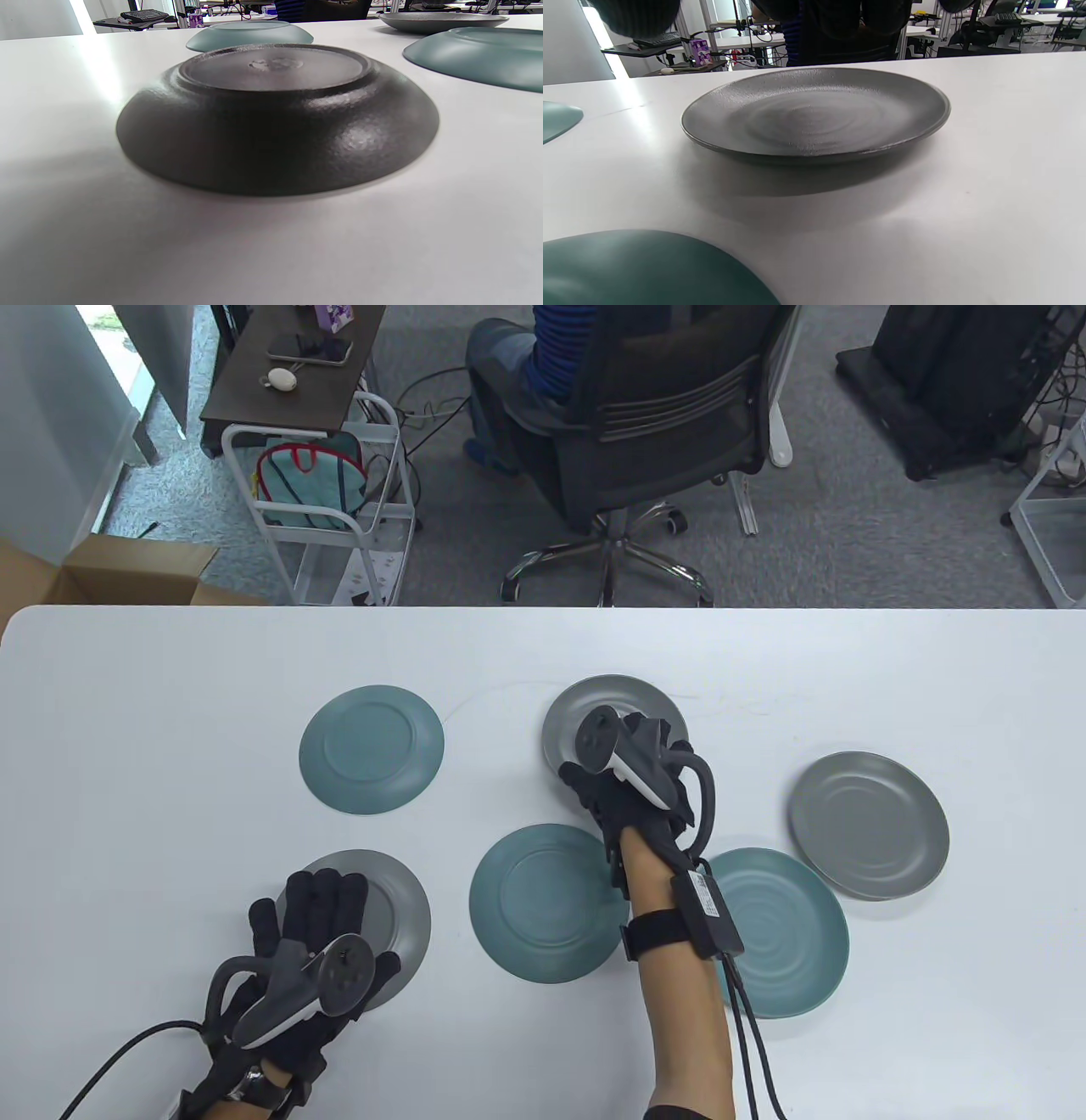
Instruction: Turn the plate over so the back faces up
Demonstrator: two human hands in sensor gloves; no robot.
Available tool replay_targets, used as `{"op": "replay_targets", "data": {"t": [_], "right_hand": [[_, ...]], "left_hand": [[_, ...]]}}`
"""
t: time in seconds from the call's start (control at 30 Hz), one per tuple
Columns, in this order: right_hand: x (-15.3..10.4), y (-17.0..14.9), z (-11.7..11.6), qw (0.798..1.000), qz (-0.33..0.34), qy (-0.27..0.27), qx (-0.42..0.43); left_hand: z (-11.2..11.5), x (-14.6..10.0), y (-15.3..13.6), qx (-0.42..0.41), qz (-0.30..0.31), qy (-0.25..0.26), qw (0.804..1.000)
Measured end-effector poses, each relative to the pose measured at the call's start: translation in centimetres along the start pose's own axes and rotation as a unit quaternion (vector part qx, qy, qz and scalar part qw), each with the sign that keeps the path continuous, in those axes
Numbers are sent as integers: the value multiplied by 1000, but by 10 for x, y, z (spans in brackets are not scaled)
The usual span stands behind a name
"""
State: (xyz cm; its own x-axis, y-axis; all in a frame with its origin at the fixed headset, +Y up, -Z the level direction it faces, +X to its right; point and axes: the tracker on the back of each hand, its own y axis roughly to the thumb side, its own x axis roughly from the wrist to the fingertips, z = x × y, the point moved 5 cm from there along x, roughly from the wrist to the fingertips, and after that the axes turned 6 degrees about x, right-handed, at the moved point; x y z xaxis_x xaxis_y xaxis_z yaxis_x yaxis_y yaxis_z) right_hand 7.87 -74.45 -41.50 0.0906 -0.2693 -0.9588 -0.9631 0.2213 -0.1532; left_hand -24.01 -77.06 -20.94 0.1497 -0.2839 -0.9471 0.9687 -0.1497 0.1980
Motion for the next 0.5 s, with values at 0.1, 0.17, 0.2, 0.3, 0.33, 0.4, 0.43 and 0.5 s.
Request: {"op": "replay_targets", "data": {"t": [0.1,0.17,0.2,0.3,0.33,0.4,0.43,0.5], "right_hand": [[10,0,-12,1000,-11,15,0],[15,2,-20,999,-10,30,-8],[16,3,-25,999,-13,39,-15],[19,7,-36,997,-17,65,-27],[19,7,-39,997,-19,72,-29],[20,8,-44,996,-22,84,-35],[20,8,-44,996,-25,80,-41],[21,9,-45,995,-27,77,-49]], "left_hand": [[1,1,-1,-3,-1,-3,1000],[2,2,-1,-2,-2,-4,1000],[2,2,-1,-2,-2,-6,1000],[2,2,-2,-4,-2,-6,1000],[2,2,-2,-5,-2,-6,1000],[2,2,-2,-4,-3,-5,1000],[1,2,-3,-4,-3,-5,1000],[1,2,-3,-4,-3,-3,1000]]}}
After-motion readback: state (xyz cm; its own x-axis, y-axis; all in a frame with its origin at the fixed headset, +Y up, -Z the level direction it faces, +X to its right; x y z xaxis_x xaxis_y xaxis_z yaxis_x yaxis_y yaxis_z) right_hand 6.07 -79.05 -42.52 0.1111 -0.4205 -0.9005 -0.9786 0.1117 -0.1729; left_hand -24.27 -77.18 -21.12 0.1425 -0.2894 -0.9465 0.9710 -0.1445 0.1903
